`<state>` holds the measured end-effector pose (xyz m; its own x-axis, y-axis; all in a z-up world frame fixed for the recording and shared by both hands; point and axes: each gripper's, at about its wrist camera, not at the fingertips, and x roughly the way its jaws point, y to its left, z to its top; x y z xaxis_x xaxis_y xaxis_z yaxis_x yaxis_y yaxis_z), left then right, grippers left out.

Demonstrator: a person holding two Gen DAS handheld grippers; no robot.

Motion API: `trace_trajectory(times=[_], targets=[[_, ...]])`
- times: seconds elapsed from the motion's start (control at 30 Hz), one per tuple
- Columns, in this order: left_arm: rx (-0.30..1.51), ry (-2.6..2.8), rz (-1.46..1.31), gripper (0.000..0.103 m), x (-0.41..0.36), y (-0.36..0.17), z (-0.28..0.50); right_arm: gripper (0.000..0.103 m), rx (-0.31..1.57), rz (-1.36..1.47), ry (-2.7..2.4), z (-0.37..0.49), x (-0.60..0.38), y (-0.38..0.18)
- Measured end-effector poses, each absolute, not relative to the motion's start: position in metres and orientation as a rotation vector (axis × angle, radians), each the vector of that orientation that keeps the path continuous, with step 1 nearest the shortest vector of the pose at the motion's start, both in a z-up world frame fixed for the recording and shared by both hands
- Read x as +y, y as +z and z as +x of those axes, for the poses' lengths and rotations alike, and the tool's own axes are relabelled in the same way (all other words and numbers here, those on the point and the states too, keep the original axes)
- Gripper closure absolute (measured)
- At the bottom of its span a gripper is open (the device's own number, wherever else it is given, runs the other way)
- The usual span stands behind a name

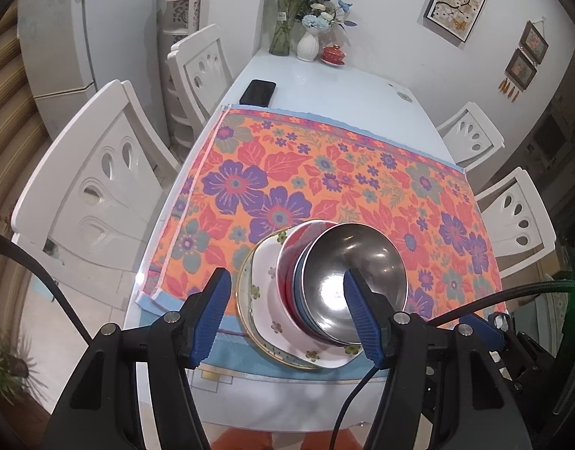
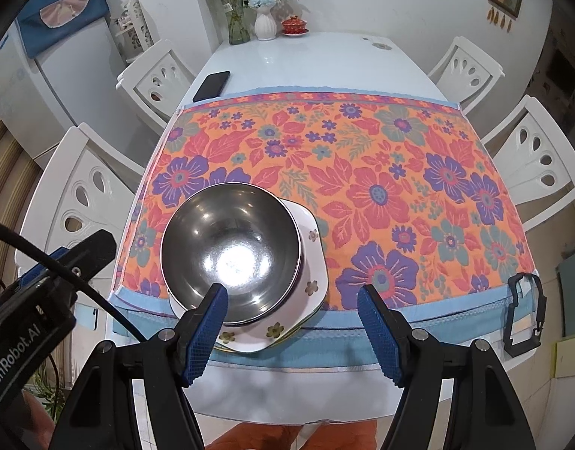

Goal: Organize plates and bowls

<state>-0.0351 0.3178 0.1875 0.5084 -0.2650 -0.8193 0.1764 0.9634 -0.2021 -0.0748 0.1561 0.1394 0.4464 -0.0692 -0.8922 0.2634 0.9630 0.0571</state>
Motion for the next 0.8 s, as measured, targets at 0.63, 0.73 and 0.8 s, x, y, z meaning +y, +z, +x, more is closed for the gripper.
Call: trace_trajectory(times=[0.63,0.73,0.8], targets=[[1.015,-0.279,-0.094,0.043,0.3190,0.1809,-0.0334,0.034,1.106,0.205,-0.204,-0.0787,0.1605,0.1358],[1.010,-0.283,-0.091,0.043,0.3187,0.1813,-0.0330,0.034,1.106,0.208,-0.204,-0.0789,0.1604,0.1358],[1.004,-0.283,-0.083,0.043,0.3186,0.1814,-0.0328,0.034,1.107,0.209,-0.205,-0.0790,0.1605,0.1353]])
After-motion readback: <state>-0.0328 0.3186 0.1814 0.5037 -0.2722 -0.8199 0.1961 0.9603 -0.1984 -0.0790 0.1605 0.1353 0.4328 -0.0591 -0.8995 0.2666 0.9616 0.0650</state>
